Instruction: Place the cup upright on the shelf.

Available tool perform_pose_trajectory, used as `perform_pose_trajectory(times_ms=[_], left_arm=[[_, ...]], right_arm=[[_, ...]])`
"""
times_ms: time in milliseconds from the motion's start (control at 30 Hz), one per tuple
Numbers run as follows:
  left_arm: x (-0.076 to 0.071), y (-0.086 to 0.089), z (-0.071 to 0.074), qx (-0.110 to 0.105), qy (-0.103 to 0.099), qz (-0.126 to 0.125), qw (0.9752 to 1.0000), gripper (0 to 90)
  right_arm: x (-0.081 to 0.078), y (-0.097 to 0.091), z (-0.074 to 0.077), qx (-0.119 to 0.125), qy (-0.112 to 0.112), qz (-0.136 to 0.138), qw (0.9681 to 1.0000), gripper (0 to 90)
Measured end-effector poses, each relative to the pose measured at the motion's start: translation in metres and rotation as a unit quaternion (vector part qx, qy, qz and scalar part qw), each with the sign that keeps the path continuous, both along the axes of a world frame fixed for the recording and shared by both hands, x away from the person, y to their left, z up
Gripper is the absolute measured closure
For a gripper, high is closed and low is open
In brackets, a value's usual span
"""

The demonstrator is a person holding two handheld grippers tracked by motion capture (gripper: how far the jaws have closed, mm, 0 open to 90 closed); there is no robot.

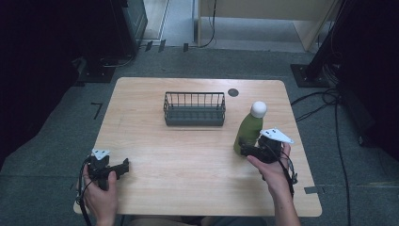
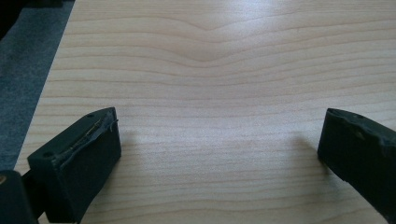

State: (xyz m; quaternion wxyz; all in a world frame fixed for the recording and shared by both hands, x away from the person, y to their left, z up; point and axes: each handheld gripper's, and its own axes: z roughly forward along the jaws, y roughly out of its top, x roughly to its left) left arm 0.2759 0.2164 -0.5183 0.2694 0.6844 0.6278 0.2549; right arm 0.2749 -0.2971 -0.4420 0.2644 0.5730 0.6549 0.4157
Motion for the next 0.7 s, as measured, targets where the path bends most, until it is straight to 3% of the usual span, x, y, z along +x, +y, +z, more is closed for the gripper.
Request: perform_pose_trajectory(times_ms=[400, 567, 700], left_arm=[[0.0, 0.0, 0.0, 0.0, 0.0, 0.0, 1.0, 0.0], [0.0, 0.0, 0.0, 0.0, 0.0, 0.0, 1.0, 0.0], [0.0, 0.0, 0.0, 0.0, 0.0, 0.0, 1.0, 0.0]], right_arm=[[0.013, 0.007, 0.0, -0.01, -0.015, 0.002, 0.9998, 18.4], [0.012, 0.01, 0.0, -0.038, -0.024, 0.006, 0.999, 20.4], [0.01, 0.01, -0.001, -0.042, -0.03, 0.009, 0.9986, 20.6]])
